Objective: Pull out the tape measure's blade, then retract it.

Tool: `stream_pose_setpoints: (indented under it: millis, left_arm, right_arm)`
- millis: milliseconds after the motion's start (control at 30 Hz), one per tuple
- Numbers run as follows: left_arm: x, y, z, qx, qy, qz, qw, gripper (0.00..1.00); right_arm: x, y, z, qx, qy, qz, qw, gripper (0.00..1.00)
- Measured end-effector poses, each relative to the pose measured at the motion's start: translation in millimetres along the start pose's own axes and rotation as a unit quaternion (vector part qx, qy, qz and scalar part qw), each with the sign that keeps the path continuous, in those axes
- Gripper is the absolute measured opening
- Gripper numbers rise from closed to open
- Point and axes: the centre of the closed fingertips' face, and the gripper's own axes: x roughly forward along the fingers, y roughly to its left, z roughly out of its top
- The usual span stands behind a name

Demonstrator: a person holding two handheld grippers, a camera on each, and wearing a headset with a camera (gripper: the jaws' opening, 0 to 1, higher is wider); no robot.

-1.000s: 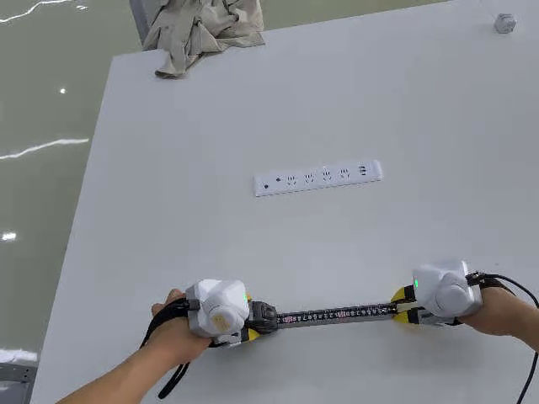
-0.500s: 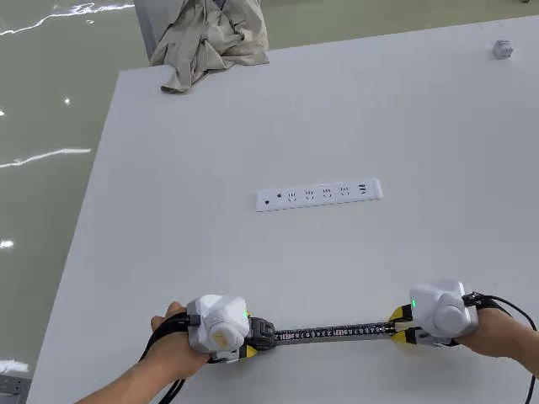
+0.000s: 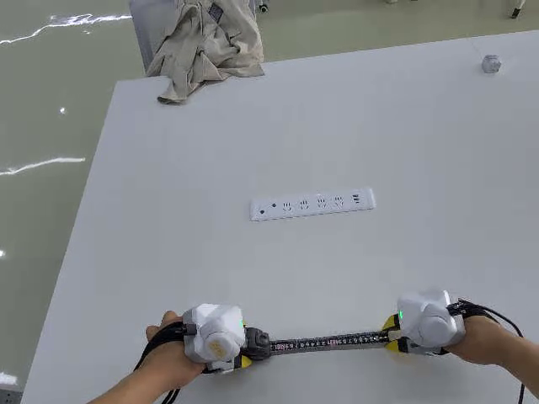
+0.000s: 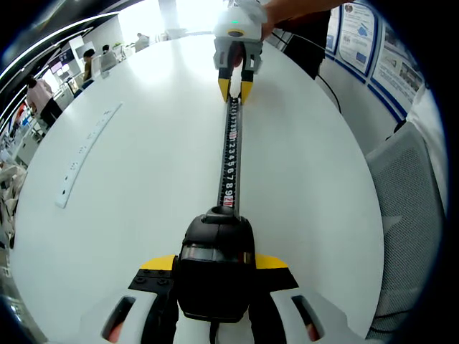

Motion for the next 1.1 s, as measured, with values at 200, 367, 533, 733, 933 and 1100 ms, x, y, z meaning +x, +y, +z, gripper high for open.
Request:
stream_pose_setpoints:
  millis: [200, 367, 533, 733, 933, 1100]
  left_arm:
    - [0.4, 0.7, -0.7, -0.003, -0.001, 0.002, 1.0, 0.36]
    - [-0.2, 1.0, -0.3, -0.014, -0.006, 0.007, 0.9999, 0.36]
    - [-0.6, 1.6, 0.0, -0.021, -0.008, 0.014, 0.9997, 0.37]
    - [0.0, 2.6, 0.5, -0.043, -0.014, 0.022, 0.9987, 0.37]
    - [-0.7, 4.1, 2.3, -0.059, -0.02, 0.028, 0.9976, 0.38]
    - [-3.8, 5.7, 5.2, -0.07, -0.023, 0.037, 0.9966, 0.46]
  right_arm:
    - [1.6, -0.3, 0.2, -0.003, 0.008, -0.003, 1.0, 0.15]
    - [0.3, -0.5, 0.6, -0.002, 0.011, -0.009, 0.9999, 0.16]
    - [-0.4, -0.7, 1.0, 0.002, 0.013, -0.013, 0.9998, 0.16]
    - [0.6, -1.6, 0.2, 0.013, 0.017, -0.02, 0.9996, 0.16]
    - [-1.5, -1.2, 1.6, 0.022, 0.02, -0.025, 0.9992, 0.16]
    - [0.1, -3.3, -0.2, 0.034, 0.022, -0.03, 0.9987, 0.17]
